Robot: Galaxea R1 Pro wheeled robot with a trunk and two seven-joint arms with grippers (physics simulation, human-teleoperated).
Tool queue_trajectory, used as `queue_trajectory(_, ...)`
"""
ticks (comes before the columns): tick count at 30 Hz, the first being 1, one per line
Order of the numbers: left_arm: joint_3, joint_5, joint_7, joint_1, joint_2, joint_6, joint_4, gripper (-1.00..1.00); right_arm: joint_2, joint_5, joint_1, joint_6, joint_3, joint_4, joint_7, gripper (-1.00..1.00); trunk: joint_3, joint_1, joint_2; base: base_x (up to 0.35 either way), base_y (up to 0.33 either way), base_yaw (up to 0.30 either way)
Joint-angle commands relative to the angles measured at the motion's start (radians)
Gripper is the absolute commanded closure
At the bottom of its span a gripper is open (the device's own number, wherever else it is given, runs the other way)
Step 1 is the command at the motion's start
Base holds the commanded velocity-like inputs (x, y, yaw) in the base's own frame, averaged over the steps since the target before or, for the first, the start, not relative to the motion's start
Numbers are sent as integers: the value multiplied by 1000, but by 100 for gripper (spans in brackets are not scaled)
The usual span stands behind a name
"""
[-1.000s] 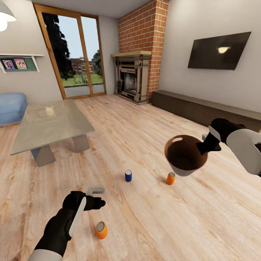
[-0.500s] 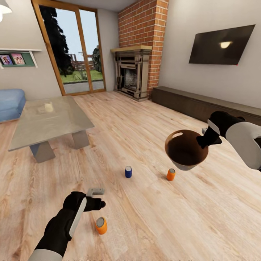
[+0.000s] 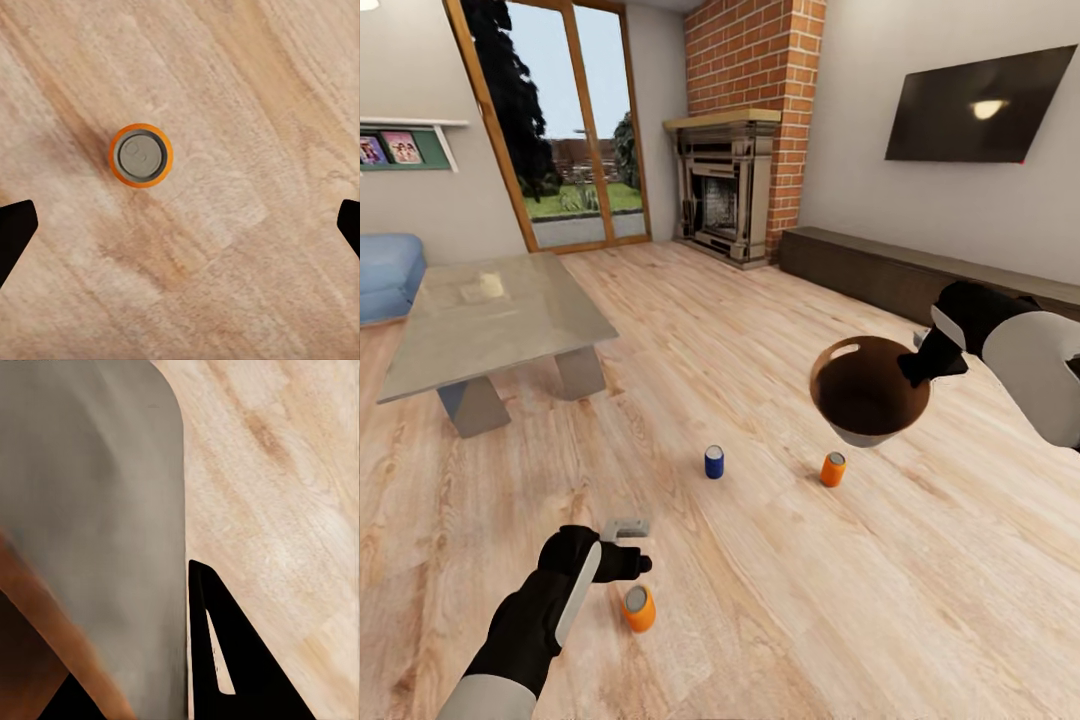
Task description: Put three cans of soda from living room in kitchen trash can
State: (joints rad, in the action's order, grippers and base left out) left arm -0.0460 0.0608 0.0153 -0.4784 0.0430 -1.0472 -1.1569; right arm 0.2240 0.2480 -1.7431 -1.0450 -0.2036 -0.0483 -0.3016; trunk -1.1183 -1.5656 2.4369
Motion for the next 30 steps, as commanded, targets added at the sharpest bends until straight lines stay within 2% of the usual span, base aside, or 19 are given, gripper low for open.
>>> queue_trajectory(1, 0, 0, 0, 0, 0, 0, 0, -100, -6, -18, -7, -2, 13, 0, -5, 100, -2, 0, 0, 0, 0, 0)
queue_trajectory(6, 0, 1, 0, 0, 0, 0, 0, -100, -38, -19, -42, -2, 13, -1, -6, 100, -9, 0, 0, 0, 0, 0)
queue_trajectory(8, 0, 1, 0, 0, 0, 0, 0, -100, -61, -19, -77, -2, 15, -2, -7, 100, -13, 0, 0, 0, 0, 0)
queue_trajectory(16, 0, 1, 0, 0, 1, 0, 0, -100, -121, -19, -104, -2, 21, -2, -7, 100, -25, 0, 0, 0, 0, 0)
queue_trajectory(21, 0, 1, 0, 0, 1, 0, 0, -100, -137, -19, -106, -2, 21, -2, -8, 100, -27, 0, 0, 0, 0, 0)
queue_trajectory(30, 0, 1, 0, 0, 1, 0, 2, -100, -149, -19, -106, -2, 19, -2, -11, 100, -56, -34, 63, 0, 0, 0)
